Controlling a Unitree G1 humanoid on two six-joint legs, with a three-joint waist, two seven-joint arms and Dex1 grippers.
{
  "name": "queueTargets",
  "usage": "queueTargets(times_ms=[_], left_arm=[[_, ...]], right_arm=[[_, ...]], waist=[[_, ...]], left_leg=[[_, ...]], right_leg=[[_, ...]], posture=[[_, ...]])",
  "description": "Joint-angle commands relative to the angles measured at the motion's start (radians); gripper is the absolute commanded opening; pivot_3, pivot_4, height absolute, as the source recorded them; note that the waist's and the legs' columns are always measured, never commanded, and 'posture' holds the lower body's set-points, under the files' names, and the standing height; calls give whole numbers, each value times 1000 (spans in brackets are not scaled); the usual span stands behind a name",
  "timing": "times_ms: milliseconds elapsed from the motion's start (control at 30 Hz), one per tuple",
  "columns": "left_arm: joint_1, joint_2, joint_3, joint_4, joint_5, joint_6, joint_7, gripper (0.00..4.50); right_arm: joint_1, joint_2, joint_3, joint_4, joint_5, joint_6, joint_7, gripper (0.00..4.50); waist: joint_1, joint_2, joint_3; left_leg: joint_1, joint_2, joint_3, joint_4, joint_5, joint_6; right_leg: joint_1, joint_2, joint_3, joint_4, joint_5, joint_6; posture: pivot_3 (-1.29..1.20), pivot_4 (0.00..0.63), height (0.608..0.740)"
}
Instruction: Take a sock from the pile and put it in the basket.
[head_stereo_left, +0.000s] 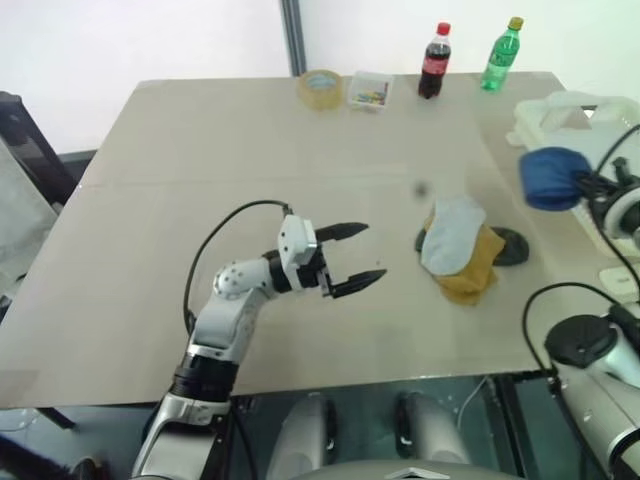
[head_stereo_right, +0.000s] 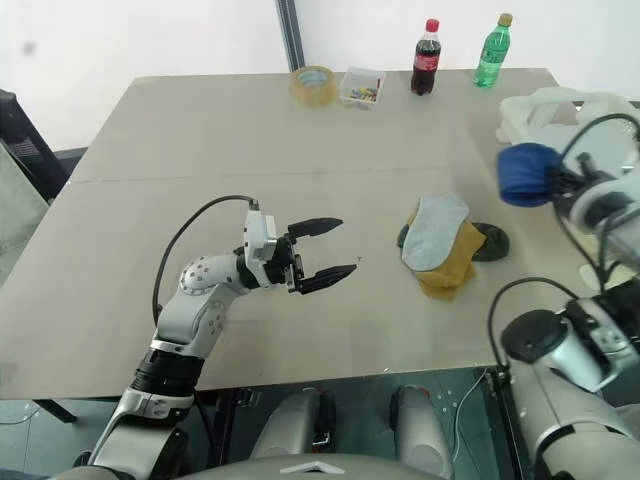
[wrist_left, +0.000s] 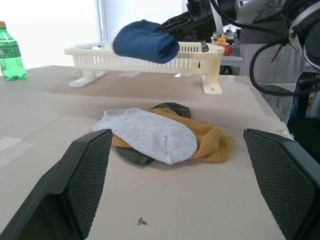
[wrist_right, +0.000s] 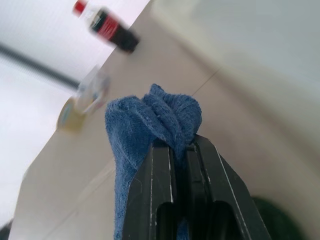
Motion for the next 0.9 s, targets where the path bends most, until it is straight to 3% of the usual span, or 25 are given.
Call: queueTargets(times_ms=[33, 200, 467, 500, 533, 700, 833, 900], left_arm=[[-39, -14, 11, -24, -19, -31, 7, 4500], [-91, -39, 34, -18, -9, -54, 58, 4500], [-136, -46, 25, 10, 4, -78, 78, 4500], [-136, -45, 24, 10, 4, -79, 78, 4500], [-136, -44, 24, 11, 4, -81, 78, 4500], [-124, -33, 33, -2, 3, -76, 88, 4500], [-101, -20, 29, -14, 4, -76, 88, 4500], [-85, -5, 36, -26, -3, -64, 88, 4500]], right_arm=[[-52, -101, 2, 113, -37, -129, 2, 38], [-87, -192, 9, 330, -94, -344, -27, 38], [-130, -226, -16, 645, -90, -677, -108, 38], [-130, -217, -17, 649, -75, -688, -111, 797], [-129, -211, -13, 652, -62, -696, -112, 1103], [-106, -210, 3, 631, -35, -737, -154, 3608], [-53, -195, 47, 514, -9, -693, -165, 3608], [0, -193, 134, 385, -4, -658, -99, 3608]], waist=[[-1, 1, 1], [-1, 1, 1], [-1, 0, 1], [0, 0, 1], [0, 1, 1], [1, 1, 1], [2, 1, 1], [0, 1, 2]], left_leg=[[0, 0, 0, 0, 0, 0], [1, 0, 0, 0, 0, 0], [1, 0, 2, 0, 0, 0], [1, 0, 2, 0, 0, 0], [1, 0, 2, 0, 0, 0], [0, 0, 2, 0, 0, 0], [0, 0, 1, 0, 0, 0], [0, 0, 2, -1, 0, 0]], right_leg=[[0, 0, 1, 0, 0, 0], [0, 0, 2, 0, 0, 0], [0, 1, 3, -1, 0, 0], [0, 1, 3, -1, 0, 0], [0, 1, 3, -1, 0, 0], [0, 1, 3, -2, 0, 1], [0, 1, 3, -2, 0, 1], [0, 1, 3, -2, 0, 1]], posture=[[0, 150, 740], [0, 150, 740], [0, 150, 740], [0, 150, 740], [0, 150, 740], [0, 150, 740], [0, 150, 740], [0, 150, 740]])
